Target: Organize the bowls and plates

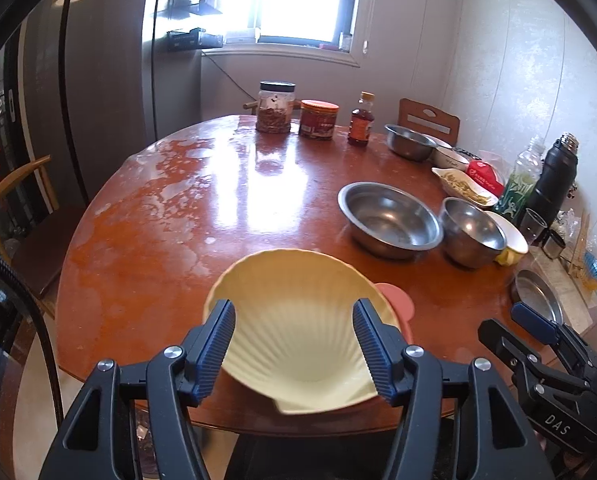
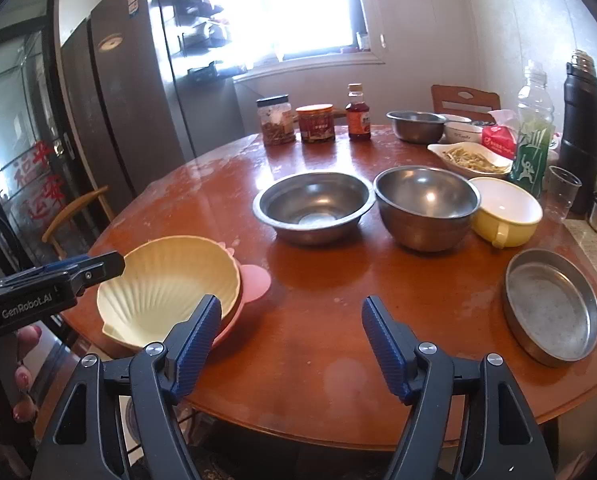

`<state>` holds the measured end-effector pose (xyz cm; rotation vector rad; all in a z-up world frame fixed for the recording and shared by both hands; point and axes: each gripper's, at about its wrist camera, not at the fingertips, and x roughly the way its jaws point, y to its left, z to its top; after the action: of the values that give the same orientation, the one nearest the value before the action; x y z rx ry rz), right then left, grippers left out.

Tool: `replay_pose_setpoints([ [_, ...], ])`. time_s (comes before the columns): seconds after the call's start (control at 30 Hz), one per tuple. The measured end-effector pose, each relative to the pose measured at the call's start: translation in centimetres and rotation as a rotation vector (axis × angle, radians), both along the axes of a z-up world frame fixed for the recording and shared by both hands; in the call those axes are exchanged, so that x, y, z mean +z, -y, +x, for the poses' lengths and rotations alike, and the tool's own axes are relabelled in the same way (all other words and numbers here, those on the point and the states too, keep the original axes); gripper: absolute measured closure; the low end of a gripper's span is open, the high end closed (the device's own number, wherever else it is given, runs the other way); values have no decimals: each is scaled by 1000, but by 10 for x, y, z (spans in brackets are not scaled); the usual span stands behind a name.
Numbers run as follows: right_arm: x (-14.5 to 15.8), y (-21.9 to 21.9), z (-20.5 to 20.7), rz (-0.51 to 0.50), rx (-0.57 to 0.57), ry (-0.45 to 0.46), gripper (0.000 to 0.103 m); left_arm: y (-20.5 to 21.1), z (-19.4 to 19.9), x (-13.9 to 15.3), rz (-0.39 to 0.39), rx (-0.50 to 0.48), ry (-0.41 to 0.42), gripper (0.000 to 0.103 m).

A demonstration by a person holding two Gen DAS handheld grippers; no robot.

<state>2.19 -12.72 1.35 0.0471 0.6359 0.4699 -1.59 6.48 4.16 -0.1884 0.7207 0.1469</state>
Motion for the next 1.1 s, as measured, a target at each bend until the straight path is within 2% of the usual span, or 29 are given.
replay_pose_setpoints([
  [0.2,6,18,-1,8,-25,29,28,23,7,1,-20,-37,-14,40],
  [0.43,10,39,3,11,-52,55,28,52,18,3,-10,-65,-23,40],
  [0.73,10,76,19,28,-87,50,28,88,36,13,9,-95,-22,38],
  [0.87,11,98,24,45,-118,47,28,110,48,15,20,-134,-29,37],
  [1.1,10,152,37,100,-190,-13,28,157,71,11,25,-221,-61,37],
])
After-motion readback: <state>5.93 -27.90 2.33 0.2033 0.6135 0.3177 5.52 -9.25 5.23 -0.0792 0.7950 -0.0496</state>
